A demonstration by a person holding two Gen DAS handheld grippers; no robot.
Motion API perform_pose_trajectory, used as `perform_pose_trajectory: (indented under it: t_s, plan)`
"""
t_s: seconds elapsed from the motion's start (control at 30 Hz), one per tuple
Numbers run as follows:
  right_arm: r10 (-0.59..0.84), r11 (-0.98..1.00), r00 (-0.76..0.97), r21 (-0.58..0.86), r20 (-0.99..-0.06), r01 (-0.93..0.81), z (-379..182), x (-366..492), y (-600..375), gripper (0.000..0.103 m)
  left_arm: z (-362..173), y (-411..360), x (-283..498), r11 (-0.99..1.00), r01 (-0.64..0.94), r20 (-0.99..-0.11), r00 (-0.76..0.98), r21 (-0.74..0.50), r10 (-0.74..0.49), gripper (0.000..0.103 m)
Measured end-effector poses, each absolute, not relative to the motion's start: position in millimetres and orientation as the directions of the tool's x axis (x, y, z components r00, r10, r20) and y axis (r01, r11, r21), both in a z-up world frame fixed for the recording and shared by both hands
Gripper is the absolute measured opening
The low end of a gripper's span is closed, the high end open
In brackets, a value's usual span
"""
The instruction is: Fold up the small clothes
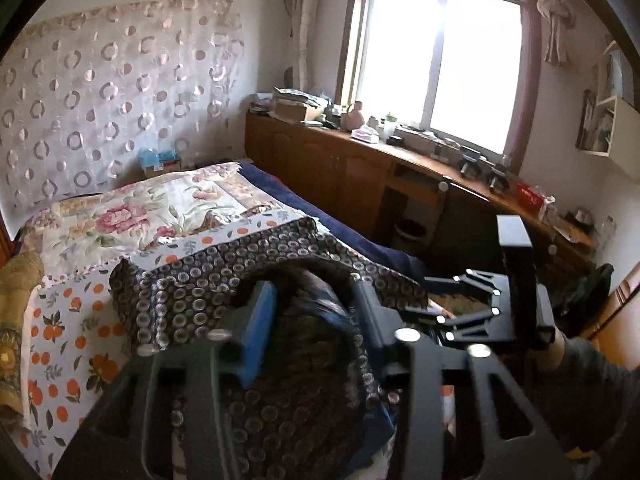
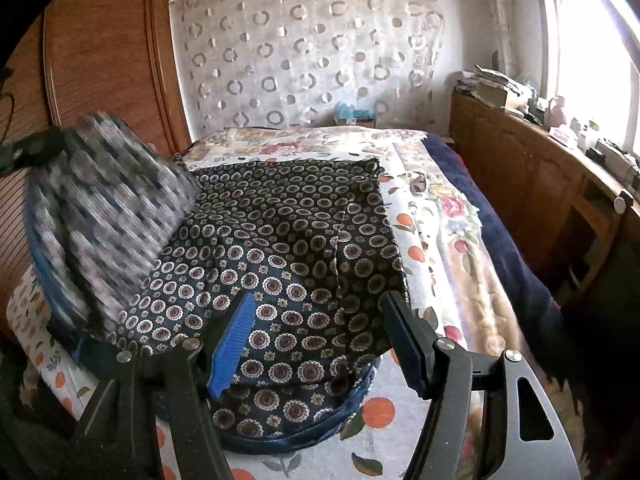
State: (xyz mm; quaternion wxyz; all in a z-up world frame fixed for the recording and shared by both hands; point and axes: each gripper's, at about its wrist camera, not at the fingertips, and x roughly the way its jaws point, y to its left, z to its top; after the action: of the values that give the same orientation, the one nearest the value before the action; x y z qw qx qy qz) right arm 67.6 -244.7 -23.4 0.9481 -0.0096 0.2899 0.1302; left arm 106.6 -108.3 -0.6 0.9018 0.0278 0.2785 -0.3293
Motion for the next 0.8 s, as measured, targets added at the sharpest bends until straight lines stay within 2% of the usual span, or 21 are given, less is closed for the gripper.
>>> perform_pose_trajectory:
  t_s: [0.13,0.2,0.73,0.77,0.8]
  plan:
    - [0.247,0.965,0.800,0.061,-0.546,-0.256,-20,72,-244,0.068,-4,-98,100,0.797,0.590,-0.528,0.639,-0.131,-0.560,0.064]
    - [0.251,0.963,0.801,0.057,-0.543,-0.264,-18,70,-243,0.068,-8,-88,97,0.808,0.574,-0.530,0.648,-0.133,-0.547,0.067]
    - [0.268,0.939,0.733,0.000,-0.625,-0.344,-35,126,-220,0.068,-42,-44,101,0.878,0.459,-0.567,0.691,-0.135,-0.448,0.070]
    - [0.274,0.937,0.730,0.002,-0.626,-0.350,-34,128,-219,0.065,-43,-43,100,0.881,0.454,-0.566,0.695,-0.133,-0.443,0.070]
    - [0.286,0.931,0.718,0.008,-0.634,-0.364,-35,133,-215,0.058,-44,-42,100,0.882,0.452,-0.567,0.696,-0.132,-0.441,0.070]
